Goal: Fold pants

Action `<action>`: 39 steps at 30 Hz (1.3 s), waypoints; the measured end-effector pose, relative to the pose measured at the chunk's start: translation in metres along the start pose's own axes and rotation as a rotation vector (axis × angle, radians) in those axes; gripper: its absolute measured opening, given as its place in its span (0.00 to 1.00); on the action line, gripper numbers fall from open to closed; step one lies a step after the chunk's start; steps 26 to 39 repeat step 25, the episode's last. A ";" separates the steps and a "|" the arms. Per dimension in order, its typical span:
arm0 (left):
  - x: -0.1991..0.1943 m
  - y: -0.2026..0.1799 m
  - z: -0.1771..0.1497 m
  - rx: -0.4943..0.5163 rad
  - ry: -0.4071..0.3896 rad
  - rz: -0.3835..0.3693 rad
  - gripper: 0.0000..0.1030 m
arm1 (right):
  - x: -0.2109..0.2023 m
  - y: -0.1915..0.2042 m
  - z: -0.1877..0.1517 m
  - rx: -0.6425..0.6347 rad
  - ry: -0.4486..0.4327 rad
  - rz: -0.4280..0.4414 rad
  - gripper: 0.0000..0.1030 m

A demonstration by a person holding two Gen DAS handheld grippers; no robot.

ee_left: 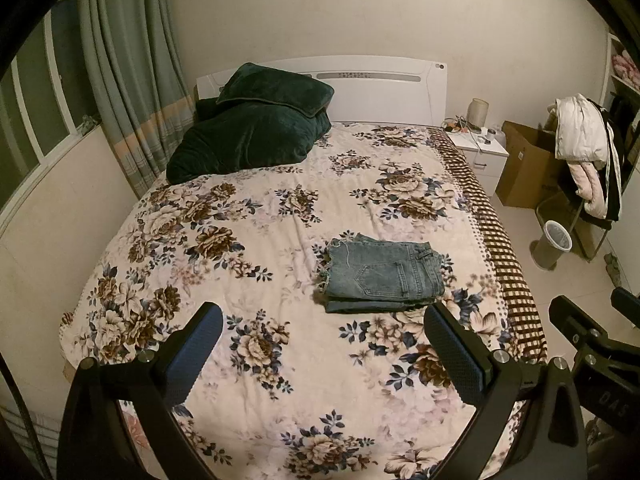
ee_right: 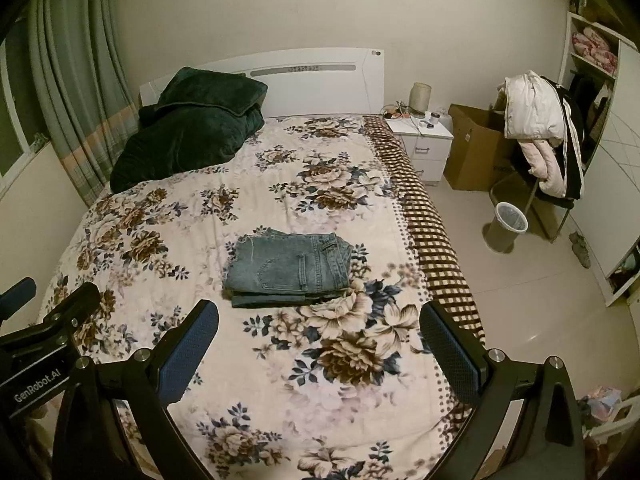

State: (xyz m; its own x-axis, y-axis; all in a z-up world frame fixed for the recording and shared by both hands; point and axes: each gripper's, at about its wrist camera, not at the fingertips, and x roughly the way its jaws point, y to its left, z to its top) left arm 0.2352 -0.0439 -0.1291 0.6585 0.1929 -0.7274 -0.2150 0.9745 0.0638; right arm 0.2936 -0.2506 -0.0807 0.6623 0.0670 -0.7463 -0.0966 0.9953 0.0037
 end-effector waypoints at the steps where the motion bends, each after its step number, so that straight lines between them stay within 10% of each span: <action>1: 0.000 0.000 0.000 -0.001 -0.001 0.000 1.00 | 0.000 0.001 0.000 0.000 0.001 -0.001 0.99; 39: -0.002 0.001 -0.001 -0.003 -0.003 0.001 1.00 | -0.002 -0.001 -0.004 0.003 0.004 0.004 1.00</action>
